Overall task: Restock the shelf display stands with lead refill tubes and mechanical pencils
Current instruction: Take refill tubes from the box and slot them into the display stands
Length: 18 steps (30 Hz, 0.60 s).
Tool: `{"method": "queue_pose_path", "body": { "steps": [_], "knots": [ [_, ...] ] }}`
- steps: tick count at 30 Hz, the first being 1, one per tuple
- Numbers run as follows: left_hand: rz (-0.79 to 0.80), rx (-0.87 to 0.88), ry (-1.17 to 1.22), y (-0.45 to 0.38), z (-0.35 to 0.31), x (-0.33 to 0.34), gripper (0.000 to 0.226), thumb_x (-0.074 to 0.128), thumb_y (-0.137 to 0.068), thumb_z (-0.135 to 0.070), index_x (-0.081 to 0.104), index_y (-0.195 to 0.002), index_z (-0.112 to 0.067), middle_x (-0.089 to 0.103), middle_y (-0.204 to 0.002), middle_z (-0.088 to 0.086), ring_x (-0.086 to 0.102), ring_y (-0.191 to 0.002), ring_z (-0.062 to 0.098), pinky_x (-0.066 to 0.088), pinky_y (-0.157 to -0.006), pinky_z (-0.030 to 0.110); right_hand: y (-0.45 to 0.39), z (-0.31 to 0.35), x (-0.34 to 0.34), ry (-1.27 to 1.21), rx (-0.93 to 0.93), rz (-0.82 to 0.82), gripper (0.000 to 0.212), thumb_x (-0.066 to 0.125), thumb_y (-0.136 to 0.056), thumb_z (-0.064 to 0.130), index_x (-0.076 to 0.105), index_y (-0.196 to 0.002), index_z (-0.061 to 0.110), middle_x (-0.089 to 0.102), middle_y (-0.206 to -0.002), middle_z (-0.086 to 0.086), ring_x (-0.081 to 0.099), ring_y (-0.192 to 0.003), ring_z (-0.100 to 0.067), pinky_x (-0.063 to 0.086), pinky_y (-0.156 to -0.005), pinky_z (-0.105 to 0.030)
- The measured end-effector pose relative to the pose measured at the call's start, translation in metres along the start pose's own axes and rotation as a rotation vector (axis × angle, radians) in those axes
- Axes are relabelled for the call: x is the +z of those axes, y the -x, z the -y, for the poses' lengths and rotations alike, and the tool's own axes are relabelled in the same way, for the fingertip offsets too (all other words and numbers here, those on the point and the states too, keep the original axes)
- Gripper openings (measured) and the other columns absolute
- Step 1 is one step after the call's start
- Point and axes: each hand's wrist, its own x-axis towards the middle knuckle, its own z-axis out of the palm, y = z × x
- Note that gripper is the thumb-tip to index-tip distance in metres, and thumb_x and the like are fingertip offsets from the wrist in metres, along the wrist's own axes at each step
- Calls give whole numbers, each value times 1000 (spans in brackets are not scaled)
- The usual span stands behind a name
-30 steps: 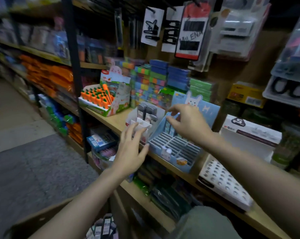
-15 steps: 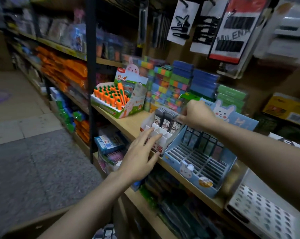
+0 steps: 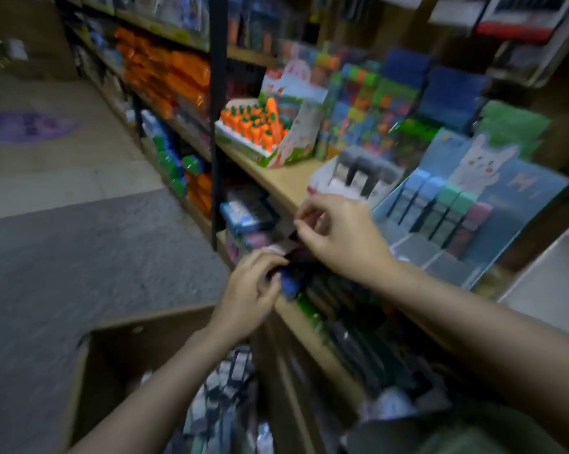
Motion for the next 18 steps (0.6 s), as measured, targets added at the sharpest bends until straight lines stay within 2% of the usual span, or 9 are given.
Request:
{"method": "queue_pose_path", "body": {
  "steps": [2, 4, 7, 9, 11, 14, 16, 18],
  "knots": [
    [-12, -265, -40, 54, 35, -8, 21, 61, -87, -1, 66, -106, -9, 64, -108, 5, 60, -104, 19, 46, -92, 25, 31, 24, 52, -96, 57, 255, 9, 63, -80, 27, 69, -82, 21, 71, -79, 6, 66, -75, -10, 53, -72, -30],
    [-36, -573, -90, 108, 67, -13, 19, 62, -86, -1, 67, -104, -4, 67, -106, 12, 62, -102, 27, 46, -90, 30, 61, 41, 106, -176, 175, 473, 12, 62, -83, 22, 72, -86, 17, 74, -87, 0, 68, -83, -14, 50, -76, -25],
    [-74, -947, -59, 180, 102, -7, 15, 64, -87, -4, 66, -102, -2, 69, -97, 13, 64, -97, 30, 37, -72, 22, 108, 52, 178, -331, 418, 705, 17, 59, -87, 12, 74, -95, 10, 74, -99, -8, 66, -93, -17, 45, -77, -21],
    [-101, -1162, -18, 214, 120, 0, 21, 65, -87, -6, 64, -108, -2, 68, -102, 13, 63, -100, 29, 37, -72, 20, 135, 48, 216, -320, 555, 792, 20, 57, -90, 15, 72, -102, 10, 72, -107, -10, 64, -105, -23, 43, -82, -22],
    [-134, -1289, -1, 237, 134, 6, 26, 67, -86, -7, 62, -111, 0, 67, -109, 18, 62, -103, 30, 44, -81, 26, 156, 37, 246, -321, 701, 821, 19, 61, -90, 19, 71, -99, 6, 71, -102, -13, 64, -102, -25, 41, -79, -24],
    [-230, -1370, -40, 255, 144, 17, 30, 71, -83, -9, 62, -110, 2, 66, -109, 20, 62, -104, 33, 48, -92, 38, 180, 23, 283, -291, 843, 847, 25, 69, -88, 29, 67, -96, 5, 69, -96, -12, 63, -96, -24, 46, -80, -29],
    [-315, -1391, -69, 264, 143, 25, 32, 74, -80, -10, 62, -109, 0, 64, -109, 16, 61, -103, 32, 48, -93, 38, 192, 21, 303, -279, 882, 849, 34, 72, -84, 37, 63, -104, 11, 69, -100, -8, 62, -97, -24, 48, -80, -30],
    [-357, -1402, -74, 271, 144, 32, 36, 77, -78, -10, 62, -110, -1, 64, -108, 14, 61, -102, 29, 48, -92, 35, 200, 26, 322, -282, 921, 830, 39, 74, -82, 42, 58, -104, 14, 68, -96, -6, 61, -92, -23, 44, -72, -27]
  ]
}}
